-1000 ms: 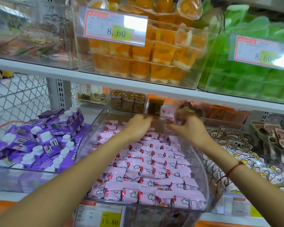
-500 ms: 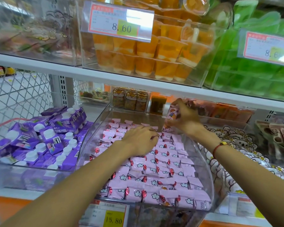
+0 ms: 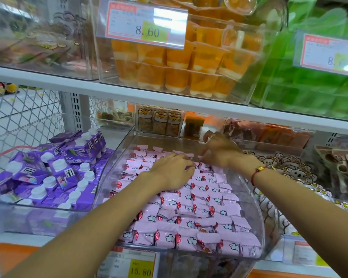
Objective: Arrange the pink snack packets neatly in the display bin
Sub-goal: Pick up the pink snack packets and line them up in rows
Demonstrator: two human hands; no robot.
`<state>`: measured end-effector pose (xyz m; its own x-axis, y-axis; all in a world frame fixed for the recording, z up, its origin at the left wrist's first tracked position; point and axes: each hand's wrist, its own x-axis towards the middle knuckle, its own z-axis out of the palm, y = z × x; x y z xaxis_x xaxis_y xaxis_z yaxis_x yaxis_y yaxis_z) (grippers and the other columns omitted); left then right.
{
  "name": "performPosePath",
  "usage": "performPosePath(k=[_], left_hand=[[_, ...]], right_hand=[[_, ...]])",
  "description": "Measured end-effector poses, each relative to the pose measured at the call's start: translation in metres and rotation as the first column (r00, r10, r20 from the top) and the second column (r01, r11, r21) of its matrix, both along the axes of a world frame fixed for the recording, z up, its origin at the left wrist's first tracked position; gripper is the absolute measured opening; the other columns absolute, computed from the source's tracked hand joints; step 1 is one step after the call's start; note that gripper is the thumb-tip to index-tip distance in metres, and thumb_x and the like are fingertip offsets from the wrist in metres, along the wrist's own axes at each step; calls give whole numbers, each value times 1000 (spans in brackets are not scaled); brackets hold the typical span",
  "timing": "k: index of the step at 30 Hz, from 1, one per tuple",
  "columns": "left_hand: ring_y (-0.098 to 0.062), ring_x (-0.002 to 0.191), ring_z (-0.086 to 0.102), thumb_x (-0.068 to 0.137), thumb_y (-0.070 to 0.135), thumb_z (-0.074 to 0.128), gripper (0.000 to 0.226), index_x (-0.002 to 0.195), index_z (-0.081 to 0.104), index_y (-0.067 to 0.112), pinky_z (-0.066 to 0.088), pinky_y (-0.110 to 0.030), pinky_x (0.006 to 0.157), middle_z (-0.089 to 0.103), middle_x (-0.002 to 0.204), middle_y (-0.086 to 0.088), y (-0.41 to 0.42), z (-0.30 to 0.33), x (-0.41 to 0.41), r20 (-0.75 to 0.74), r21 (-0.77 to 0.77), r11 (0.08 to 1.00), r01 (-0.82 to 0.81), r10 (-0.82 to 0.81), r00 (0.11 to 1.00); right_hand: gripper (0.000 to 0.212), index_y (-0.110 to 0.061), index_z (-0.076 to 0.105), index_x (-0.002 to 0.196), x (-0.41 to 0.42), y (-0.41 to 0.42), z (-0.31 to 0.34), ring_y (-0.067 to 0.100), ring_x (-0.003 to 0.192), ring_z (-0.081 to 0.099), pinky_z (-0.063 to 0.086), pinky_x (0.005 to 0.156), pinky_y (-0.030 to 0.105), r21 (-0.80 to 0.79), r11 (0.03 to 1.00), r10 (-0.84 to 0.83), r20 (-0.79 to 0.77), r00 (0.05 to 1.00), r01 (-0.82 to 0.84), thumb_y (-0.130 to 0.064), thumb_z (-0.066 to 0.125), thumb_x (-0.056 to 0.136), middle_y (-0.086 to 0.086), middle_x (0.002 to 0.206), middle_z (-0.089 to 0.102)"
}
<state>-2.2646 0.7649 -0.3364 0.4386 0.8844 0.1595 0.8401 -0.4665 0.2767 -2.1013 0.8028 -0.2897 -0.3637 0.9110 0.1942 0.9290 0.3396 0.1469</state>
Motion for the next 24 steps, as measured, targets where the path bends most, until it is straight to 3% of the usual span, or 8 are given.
performPosePath(k=[2,5,8,11,14,19,24], left_hand=[[-24,131,34,101,35,31,39,134,51,29,34,-43,105,41,146,3,0,1,0,-1,-2,1000,2,-2,1000],[-25,133,33,101,35,31,39,135,50,28,33,-44,106,40,147,3,0,1,0,-5,-17,1000,7,-7,1000],[-25,132,35,101,32,33,39,134,51,26,35,-42,105,42,146,2,1,5,0,-16,-14,1000,20,-21,1000],[-27,126,40,99,26,38,37,133,50,20,37,-38,97,47,138,-4,1,9,5,-8,20,1000,22,-22,1000],[-27,126,40,100,30,36,40,138,44,20,36,-37,96,45,140,-6,0,11,11,-27,57,998,39,-38,999],[-25,137,33,103,37,27,44,145,37,26,28,-41,110,34,152,0,3,8,14,-82,-6,995,96,-96,992],[-28,129,42,100,35,34,41,139,45,25,37,-41,104,44,146,-3,10,14,16,-78,-3,996,90,-90,993]], right_hand=[[21,-31,69,108,1,-3,1,23,123,32,31,100,38,-39,999,19,93,995,-15,-31,54,92,2,136,37],[30,-34,59,121,2,-4,1,24,121,36,34,94,37,-40,998,47,214,976,-39,-27,49,94,4,130,44],[28,-28,59,118,6,-1,3,20,106,50,38,78,27,55,998,-15,7,1000,15,-18,52,92,1,117,54],[15,-26,68,100,17,3,12,18,102,57,46,82,27,84,989,-106,-171,980,122,-20,59,91,-2,113,62],[11,-25,70,94,21,6,13,18,104,58,47,91,31,32,992,-122,-88,989,126,-20,63,87,-3,111,65],[14,-21,69,99,20,14,9,20,107,57,41,96,33,7,990,-144,87,986,144,-22,59,89,-1,109,66],[19,-19,68,101,17,16,10,21,107,55,40,101,38,-68,985,-141,187,972,156,-30,62,87,1,110,65]])
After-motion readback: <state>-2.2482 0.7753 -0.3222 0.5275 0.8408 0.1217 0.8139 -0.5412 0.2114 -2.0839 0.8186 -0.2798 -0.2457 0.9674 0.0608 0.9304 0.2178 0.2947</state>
